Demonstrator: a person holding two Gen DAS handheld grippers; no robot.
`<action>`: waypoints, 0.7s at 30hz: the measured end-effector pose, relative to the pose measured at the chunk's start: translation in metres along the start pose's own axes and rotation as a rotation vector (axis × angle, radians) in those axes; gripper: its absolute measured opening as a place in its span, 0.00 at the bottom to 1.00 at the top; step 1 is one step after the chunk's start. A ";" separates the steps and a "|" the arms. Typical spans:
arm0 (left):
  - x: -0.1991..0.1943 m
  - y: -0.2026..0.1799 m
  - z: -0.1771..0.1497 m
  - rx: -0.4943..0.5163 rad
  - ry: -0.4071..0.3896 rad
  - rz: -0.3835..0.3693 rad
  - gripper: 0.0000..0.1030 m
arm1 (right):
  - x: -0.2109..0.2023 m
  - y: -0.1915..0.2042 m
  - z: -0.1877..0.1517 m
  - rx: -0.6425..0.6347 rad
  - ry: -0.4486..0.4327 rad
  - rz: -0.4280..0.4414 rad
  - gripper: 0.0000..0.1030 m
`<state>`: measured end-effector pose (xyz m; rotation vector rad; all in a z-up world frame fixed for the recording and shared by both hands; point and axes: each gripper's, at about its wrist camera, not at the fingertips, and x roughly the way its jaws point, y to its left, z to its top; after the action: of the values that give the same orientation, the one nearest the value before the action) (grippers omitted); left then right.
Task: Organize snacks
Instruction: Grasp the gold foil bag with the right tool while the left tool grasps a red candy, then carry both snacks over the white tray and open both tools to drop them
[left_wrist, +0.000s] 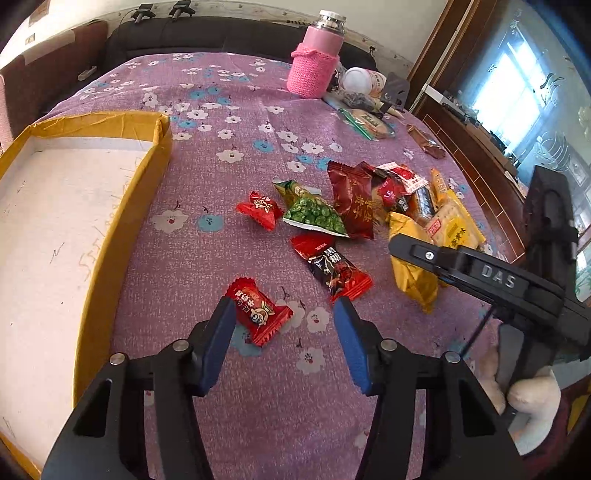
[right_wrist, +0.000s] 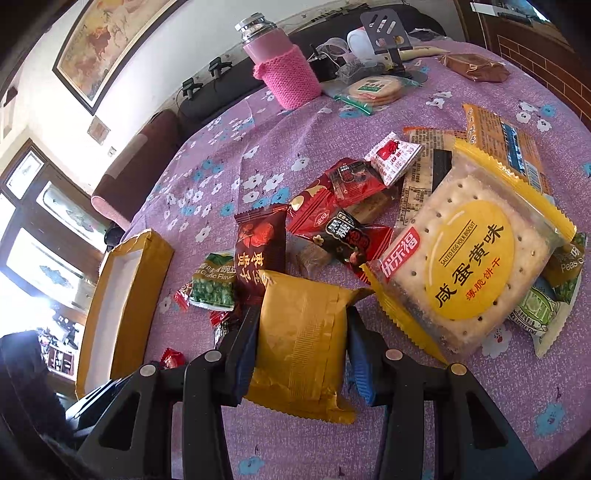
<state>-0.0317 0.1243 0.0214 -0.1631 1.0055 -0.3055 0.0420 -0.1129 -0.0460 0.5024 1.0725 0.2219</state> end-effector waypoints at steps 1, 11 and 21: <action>0.005 0.000 0.001 -0.001 0.008 0.009 0.52 | -0.003 0.000 -0.002 -0.008 -0.003 0.007 0.44; 0.006 0.002 -0.003 0.012 -0.019 0.010 0.19 | -0.031 0.008 -0.011 -0.064 -0.060 0.032 0.44; -0.077 0.025 -0.010 -0.084 -0.170 -0.093 0.19 | -0.058 0.046 -0.023 -0.124 -0.078 0.093 0.44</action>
<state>-0.0743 0.1730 0.0708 -0.3075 0.8438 -0.3287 -0.0022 -0.0900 0.0135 0.4466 0.9542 0.3463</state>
